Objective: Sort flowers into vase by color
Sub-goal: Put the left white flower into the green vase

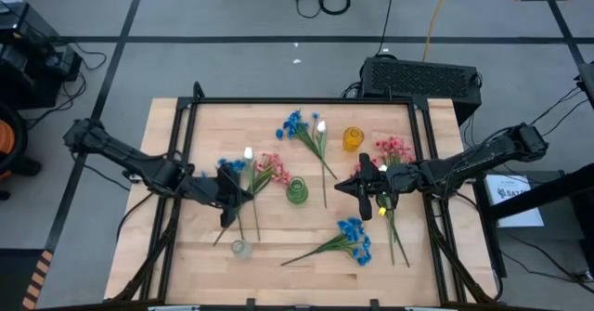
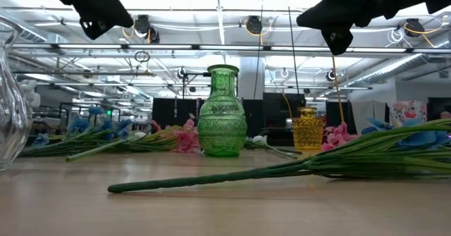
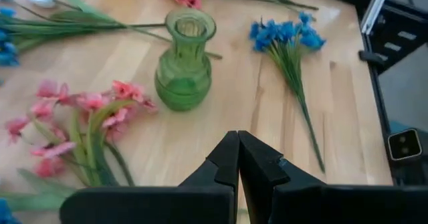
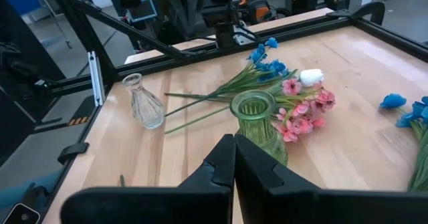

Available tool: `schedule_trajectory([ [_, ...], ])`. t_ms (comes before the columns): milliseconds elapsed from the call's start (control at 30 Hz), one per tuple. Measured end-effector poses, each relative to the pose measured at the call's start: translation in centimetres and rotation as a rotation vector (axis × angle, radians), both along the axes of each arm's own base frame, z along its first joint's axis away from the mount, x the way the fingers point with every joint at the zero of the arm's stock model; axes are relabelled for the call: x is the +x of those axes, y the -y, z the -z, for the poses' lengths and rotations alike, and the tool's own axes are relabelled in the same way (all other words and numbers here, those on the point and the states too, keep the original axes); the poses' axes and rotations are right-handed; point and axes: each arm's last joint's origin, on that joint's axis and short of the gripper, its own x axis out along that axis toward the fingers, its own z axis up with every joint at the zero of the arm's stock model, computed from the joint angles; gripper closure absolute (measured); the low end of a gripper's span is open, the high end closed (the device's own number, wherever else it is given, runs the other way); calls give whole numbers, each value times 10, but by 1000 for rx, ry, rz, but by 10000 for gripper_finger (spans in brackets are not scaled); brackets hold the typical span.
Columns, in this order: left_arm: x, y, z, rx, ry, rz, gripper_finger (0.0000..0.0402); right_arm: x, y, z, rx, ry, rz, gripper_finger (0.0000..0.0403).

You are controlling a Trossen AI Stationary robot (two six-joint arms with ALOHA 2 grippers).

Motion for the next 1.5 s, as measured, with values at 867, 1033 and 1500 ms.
schedule_trajectory([
  [867,19,-28,15,-276,-70,-309,269,0,-1,0,67,2,15,403],
  [1033,18,-31,16,-263,-55,-385,233,0,-1,0,65,2,14,403],
  [1500,14,-20,24,-353,-116,-463,229,0,-1,0,46,1,9,403],
])
